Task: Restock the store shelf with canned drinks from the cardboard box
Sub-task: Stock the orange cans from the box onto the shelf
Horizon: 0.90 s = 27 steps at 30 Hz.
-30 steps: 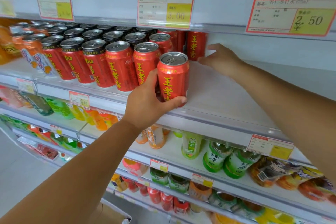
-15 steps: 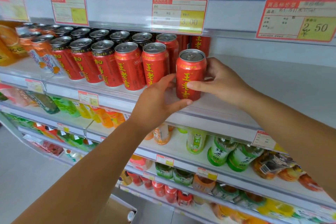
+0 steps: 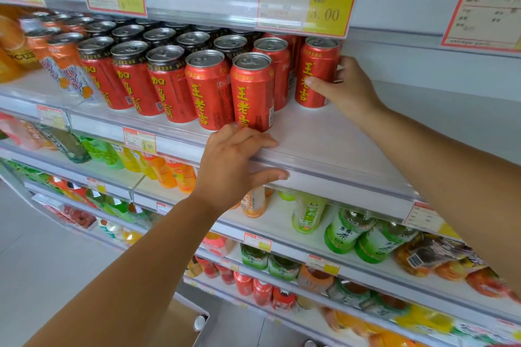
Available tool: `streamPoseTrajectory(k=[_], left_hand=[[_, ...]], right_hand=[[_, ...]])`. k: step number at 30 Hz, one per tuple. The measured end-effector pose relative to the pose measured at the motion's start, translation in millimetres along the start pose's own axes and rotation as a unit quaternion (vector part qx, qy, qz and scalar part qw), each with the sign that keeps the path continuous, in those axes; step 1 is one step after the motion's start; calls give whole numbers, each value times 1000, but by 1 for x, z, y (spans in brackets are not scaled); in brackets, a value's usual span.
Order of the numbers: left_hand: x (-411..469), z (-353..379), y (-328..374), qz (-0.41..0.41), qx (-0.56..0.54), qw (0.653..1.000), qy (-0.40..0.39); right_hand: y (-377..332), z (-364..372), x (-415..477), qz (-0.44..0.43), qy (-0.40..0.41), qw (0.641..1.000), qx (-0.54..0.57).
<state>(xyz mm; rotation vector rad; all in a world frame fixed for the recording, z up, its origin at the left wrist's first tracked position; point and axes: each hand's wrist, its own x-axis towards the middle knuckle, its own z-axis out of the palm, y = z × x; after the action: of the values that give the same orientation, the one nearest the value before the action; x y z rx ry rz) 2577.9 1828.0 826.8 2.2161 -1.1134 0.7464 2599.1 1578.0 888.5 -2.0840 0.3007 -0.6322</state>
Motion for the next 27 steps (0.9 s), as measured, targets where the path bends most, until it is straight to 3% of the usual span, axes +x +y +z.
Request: streamPoseTrajectory(k=[12,17,19,22,24,27], left_hand=[[0,-2,0,12,-2,1000,6],[0,-7,1,1,-21,1000,-11],[-4,-17,1,8,-42,999,21],[-29,-44,-6,33,-39,995,84],[-62,-60,-25,23,-42,997,60],[-125,-72,-63,-67,-66,995,-20]], right_hand=[[7,21,17,1,37,999,16],[4,12,9,42,-11,998,-47],[-3,3,-9,40,2,995,-96],[-28,-6,-60,-86,65,988,-114],[-51,2,-104,-174,58,979,-84],[-80,33,-165,-231,-10,971,-57]])
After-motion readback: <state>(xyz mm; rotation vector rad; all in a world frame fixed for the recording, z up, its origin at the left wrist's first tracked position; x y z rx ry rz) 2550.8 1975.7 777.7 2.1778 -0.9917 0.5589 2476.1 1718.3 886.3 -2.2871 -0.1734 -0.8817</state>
